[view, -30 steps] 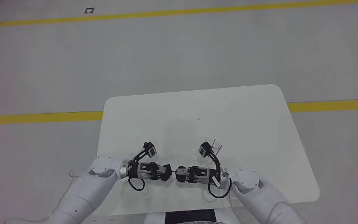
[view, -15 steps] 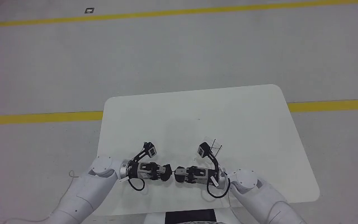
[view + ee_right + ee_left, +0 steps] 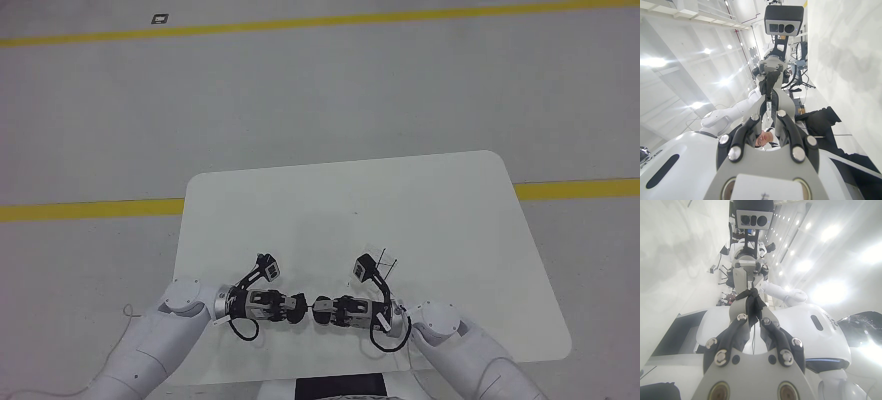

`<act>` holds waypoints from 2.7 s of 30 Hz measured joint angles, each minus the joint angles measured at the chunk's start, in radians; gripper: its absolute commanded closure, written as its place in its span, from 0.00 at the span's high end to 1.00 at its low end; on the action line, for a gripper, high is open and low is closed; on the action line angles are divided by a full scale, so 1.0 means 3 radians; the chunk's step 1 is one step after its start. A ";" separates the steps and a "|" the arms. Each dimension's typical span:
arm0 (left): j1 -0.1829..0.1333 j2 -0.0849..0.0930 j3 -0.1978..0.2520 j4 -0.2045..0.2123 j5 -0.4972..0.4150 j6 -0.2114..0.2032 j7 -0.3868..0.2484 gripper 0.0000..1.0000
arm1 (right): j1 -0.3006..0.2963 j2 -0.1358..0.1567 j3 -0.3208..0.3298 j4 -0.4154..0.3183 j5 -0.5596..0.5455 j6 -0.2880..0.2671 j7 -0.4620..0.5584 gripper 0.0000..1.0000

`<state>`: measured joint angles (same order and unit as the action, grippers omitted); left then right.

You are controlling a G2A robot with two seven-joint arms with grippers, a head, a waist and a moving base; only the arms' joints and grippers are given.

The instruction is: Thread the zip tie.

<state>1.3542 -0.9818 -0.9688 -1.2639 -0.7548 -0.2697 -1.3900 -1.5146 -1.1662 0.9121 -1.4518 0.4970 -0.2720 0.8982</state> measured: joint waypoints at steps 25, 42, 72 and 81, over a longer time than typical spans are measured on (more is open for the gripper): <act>0.0000 0.0000 0.0000 0.0000 0.0000 0.0000 0.0000 0.11 | -0.0011 0.0011 0.0013 -0.0010 0.0026 -0.0014 -0.0092 0.00; 0.0000 0.0000 0.0000 0.0000 0.0000 0.0000 0.0000 1.00 | -0.0110 0.0042 0.0120 -0.0131 -0.0064 -0.0115 -0.0305 0.00; 0.0122 -0.0031 -0.0142 -0.0215 0.0054 -0.0234 0.0580 1.00 | -0.0305 0.0028 0.0236 -0.0397 -0.0245 -0.0227 -0.1073 0.00; 0.0140 -0.0037 -0.0115 -0.0259 0.0071 -0.0189 0.0695 1.00 | -0.0321 0.0023 0.0229 -0.0433 -0.0258 -0.0207 -0.1137 0.00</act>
<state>1.3960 -0.9928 -1.0032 -1.3417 -0.7336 -0.3265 -1.1815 -1.6110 -1.1593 0.9809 -1.5818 0.4196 -0.3342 0.5571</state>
